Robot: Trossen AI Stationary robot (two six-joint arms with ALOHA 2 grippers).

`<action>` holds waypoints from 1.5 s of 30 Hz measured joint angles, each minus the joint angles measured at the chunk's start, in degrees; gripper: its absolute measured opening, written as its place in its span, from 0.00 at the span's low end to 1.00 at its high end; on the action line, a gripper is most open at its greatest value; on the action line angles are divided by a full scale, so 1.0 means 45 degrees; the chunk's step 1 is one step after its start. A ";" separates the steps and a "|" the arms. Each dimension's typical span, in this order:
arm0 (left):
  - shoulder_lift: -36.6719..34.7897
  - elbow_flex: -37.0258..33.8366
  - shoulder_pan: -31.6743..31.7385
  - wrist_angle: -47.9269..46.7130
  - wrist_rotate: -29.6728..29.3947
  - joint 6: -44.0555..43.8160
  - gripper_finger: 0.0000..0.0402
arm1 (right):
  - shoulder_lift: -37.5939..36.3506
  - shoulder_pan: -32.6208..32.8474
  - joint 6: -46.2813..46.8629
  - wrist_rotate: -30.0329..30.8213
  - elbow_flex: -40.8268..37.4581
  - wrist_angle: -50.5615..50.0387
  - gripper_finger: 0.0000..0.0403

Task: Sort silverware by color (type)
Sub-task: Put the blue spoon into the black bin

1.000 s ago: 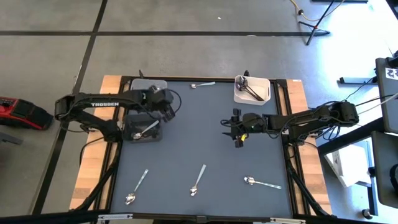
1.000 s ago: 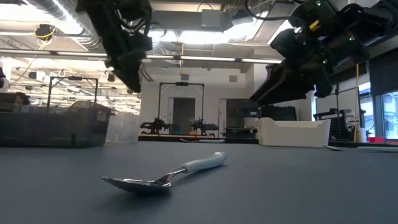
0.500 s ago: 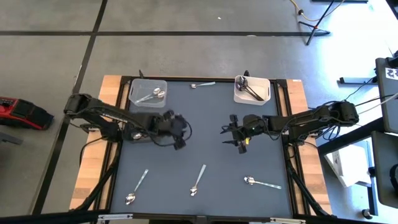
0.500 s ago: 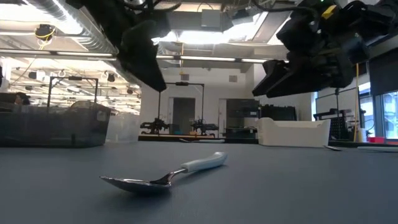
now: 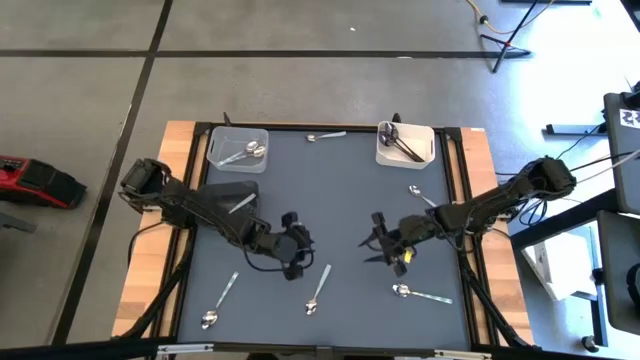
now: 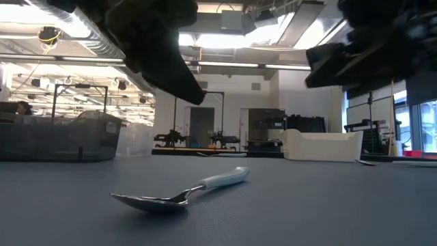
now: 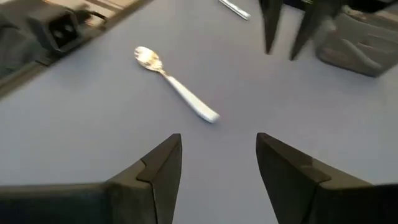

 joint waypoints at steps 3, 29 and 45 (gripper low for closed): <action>0.0059 0.0000 0.0057 0.0154 -0.0098 -0.0891 0.27 | 0.0003 0.1099 0.0598 0.1089 0.0000 0.0403 0.49; 0.5534 0.5448 -0.3153 -0.3138 -0.2987 -0.5878 0.33 | 0.4171 0.7154 0.4736 0.8328 0.2761 0.1408 0.49; 0.6607 0.5586 -0.3309 -0.3257 -0.2451 -0.5343 0.28 | 0.5035 0.7110 0.6960 0.9000 0.2817 0.1443 0.49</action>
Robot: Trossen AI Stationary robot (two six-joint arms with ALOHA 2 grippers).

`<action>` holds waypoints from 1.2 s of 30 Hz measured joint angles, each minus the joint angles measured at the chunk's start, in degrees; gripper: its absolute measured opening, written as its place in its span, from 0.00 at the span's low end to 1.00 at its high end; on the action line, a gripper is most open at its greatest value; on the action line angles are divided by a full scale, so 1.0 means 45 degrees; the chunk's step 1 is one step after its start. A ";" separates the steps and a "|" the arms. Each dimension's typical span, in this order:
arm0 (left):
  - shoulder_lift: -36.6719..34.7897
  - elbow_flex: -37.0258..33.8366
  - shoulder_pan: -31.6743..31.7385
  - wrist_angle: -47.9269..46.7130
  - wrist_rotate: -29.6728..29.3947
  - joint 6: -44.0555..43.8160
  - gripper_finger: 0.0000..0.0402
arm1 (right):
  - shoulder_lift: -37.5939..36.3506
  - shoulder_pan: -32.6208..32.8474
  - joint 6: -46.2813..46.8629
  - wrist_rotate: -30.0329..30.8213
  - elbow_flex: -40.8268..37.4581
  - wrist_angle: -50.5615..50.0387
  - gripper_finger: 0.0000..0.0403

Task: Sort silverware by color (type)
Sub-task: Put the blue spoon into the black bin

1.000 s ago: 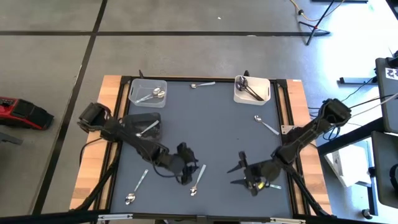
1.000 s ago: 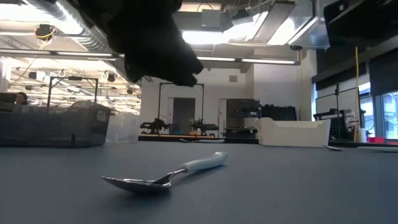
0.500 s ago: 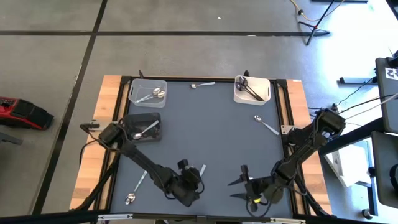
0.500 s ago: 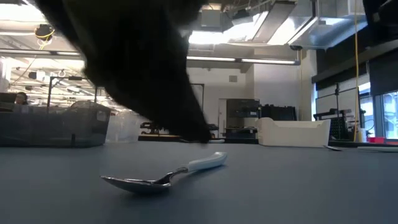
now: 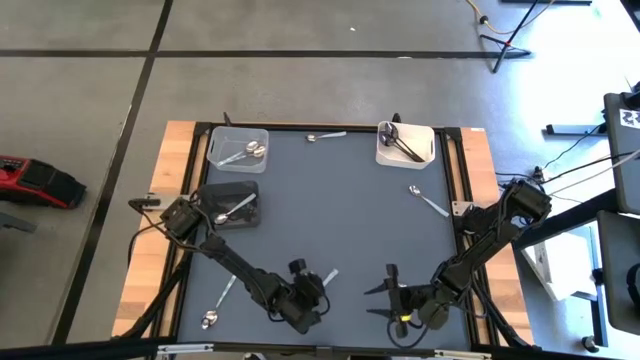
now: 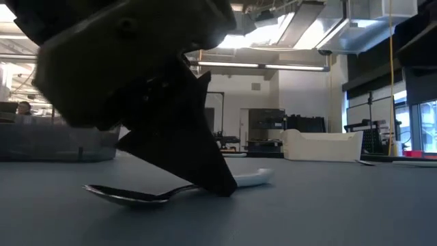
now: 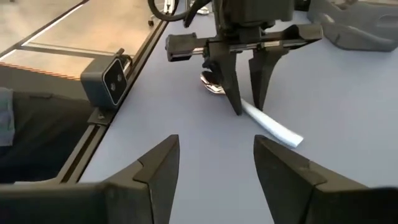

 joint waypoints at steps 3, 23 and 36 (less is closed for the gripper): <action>0.0000 0.0005 0.0042 -0.0028 0.0287 0.0598 0.21 | -0.0003 0.0000 -0.0157 0.0105 0.0000 -0.0019 0.49; -0.1606 -0.0102 0.0035 -0.0815 0.0464 0.2814 0.09 | -0.0659 -0.0005 -0.1808 0.0450 -0.0010 -0.0753 0.49; -0.3158 -0.0083 -0.1034 -0.5223 -0.2080 0.3588 0.10 | -0.1115 -0.0980 -0.1703 0.0633 -0.0010 -0.0972 0.49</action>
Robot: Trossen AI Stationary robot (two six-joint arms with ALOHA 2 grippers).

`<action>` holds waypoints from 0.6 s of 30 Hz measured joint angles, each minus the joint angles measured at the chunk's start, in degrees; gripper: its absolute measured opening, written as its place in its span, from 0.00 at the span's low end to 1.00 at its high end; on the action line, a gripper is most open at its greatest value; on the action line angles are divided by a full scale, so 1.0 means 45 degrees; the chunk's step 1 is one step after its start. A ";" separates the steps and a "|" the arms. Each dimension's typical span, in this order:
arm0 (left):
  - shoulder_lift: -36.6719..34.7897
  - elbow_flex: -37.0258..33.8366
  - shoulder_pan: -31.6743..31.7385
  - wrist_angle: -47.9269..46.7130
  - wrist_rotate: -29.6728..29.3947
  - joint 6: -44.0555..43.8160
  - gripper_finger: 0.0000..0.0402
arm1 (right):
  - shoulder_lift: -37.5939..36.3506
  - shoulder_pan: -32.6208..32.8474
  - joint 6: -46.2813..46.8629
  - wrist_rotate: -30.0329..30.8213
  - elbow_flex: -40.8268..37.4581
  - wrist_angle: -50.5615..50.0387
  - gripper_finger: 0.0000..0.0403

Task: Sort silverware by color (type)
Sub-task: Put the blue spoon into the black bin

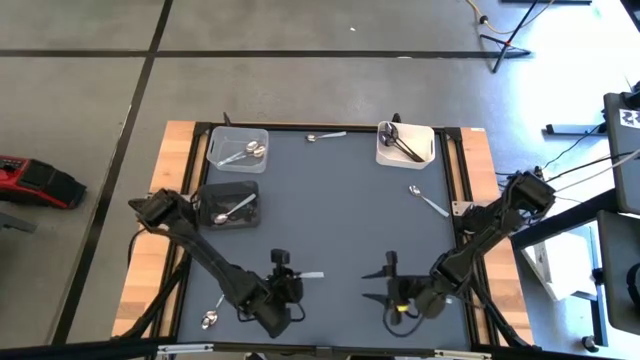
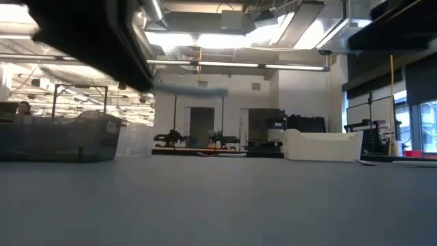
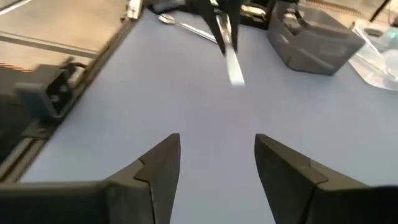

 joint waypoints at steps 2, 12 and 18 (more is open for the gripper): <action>-0.0391 -0.0161 -0.0188 -0.0634 -0.0546 0.0002 0.10 | 0.0000 -0.0409 0.0006 -0.0289 0.0000 -0.0016 0.49; -0.4727 -0.4701 -0.0418 -0.0543 -0.1978 -0.0867 0.09 | 0.0000 -0.2338 0.0031 -0.0783 0.0000 0.0098 0.49; -0.8025 -0.7342 -0.0423 0.0202 -0.1900 -0.0913 0.09 | 0.0000 -0.3641 0.0031 -0.1136 0.0000 0.0133 0.49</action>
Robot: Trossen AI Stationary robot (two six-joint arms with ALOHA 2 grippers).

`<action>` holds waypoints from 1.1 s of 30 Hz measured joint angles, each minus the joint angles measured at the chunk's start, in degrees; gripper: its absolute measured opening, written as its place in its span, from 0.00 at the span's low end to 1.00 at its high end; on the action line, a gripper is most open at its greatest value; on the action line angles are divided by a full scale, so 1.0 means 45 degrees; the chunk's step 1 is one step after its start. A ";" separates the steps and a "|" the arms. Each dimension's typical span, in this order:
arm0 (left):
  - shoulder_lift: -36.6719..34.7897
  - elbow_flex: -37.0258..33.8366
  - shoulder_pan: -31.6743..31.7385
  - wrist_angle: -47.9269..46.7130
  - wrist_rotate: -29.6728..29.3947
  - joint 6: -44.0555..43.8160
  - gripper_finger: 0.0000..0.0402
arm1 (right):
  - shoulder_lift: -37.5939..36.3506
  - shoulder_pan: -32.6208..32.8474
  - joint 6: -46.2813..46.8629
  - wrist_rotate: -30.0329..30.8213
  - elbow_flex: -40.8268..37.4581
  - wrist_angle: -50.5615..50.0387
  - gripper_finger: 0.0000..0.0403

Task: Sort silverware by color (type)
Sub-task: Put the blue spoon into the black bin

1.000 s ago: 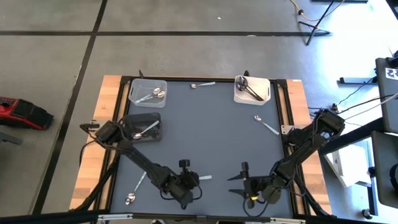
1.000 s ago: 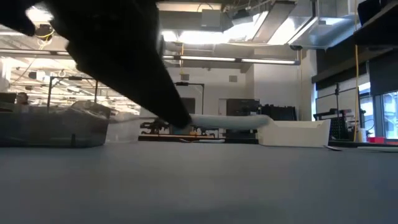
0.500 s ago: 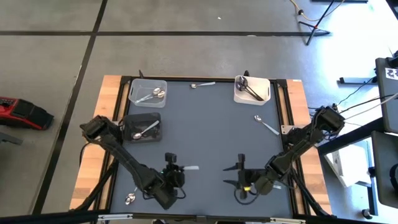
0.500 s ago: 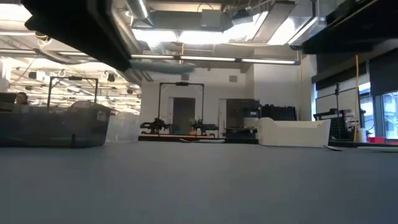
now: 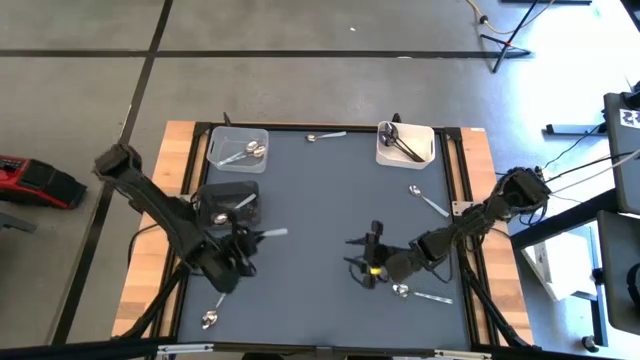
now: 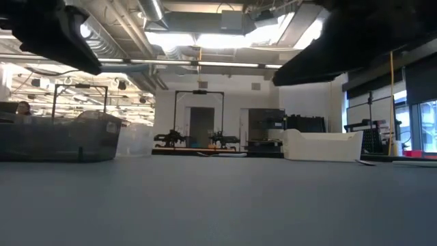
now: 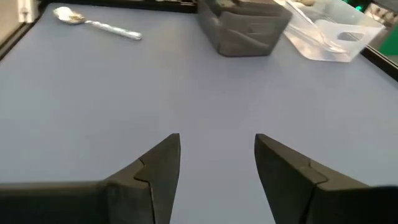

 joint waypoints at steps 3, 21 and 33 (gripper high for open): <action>-0.1383 -0.0806 0.0005 -0.0091 0.0154 0.0201 0.09 | 0.0000 -0.0505 0.0005 -0.0260 0.0000 0.0140 0.49; -0.4666 -0.2464 0.0878 -0.2366 0.0215 -0.0047 0.10 | 0.0000 -0.2677 -0.0092 -0.0600 0.0000 0.0792 0.49; -0.3890 -0.2464 0.2790 -0.3417 0.2349 -0.2213 0.10 | 0.0000 -0.2733 -0.0131 -0.0767 0.0000 0.0888 0.49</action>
